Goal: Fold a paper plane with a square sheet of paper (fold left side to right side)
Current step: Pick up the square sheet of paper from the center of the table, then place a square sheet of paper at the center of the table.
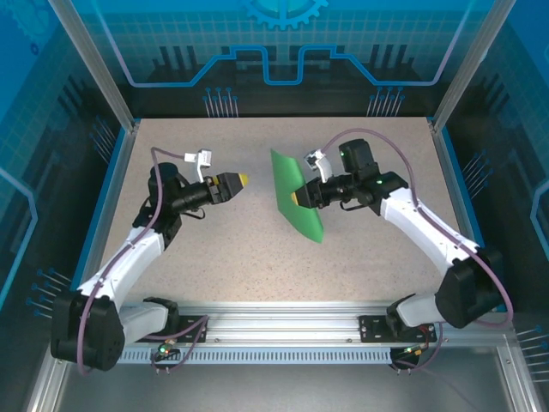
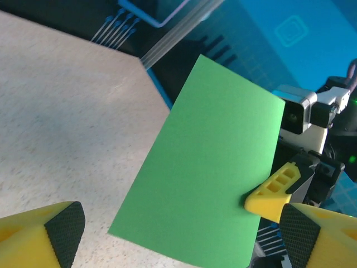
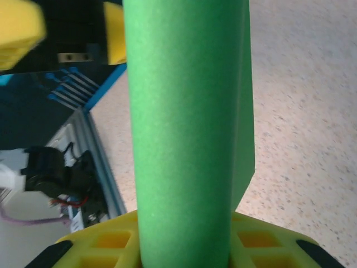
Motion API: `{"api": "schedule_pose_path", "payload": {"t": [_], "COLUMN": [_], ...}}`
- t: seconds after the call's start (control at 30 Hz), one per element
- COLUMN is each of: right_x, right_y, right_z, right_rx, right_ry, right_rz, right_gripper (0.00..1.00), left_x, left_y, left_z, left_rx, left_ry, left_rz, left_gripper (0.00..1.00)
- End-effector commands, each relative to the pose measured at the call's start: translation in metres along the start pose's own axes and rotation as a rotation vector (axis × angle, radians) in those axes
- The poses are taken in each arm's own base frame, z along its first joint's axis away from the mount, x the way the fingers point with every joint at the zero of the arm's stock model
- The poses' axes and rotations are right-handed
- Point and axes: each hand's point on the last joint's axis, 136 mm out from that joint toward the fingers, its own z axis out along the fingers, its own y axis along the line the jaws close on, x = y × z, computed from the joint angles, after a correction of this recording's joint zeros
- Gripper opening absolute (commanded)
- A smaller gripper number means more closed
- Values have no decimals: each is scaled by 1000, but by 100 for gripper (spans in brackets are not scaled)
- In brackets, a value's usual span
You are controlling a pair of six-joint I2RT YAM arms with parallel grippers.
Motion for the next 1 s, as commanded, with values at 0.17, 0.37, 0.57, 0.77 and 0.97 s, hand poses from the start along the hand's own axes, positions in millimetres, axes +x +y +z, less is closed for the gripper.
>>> {"api": "schedule_pose_path", "payload": {"t": [0.17,0.37,0.57,0.77,0.97], "right_x": [-14,-17,-19,-22,-14], "right_y": [88,103,89,64,23], "right_z": [-31,-28,-24,-27,-33], "right_rx": [-228,-265,-201,-101,74], "right_ry": [5,14,9,-35,-50], "right_rz": [-184,-223,-219,-180,-102], "right_gripper": [31,32,33,38,50], "left_x": [-6,4,11,15,25], "left_y": [-58,-89,-97,-83,-53], "left_z": [-9,-7,-5,-1,7], "left_rx": [216,320,338,282,180], "left_ry": [35,96,133,133,154], "left_rz": [187,247,260,232,151], "left_gripper": [95,94,66,8,0]}}
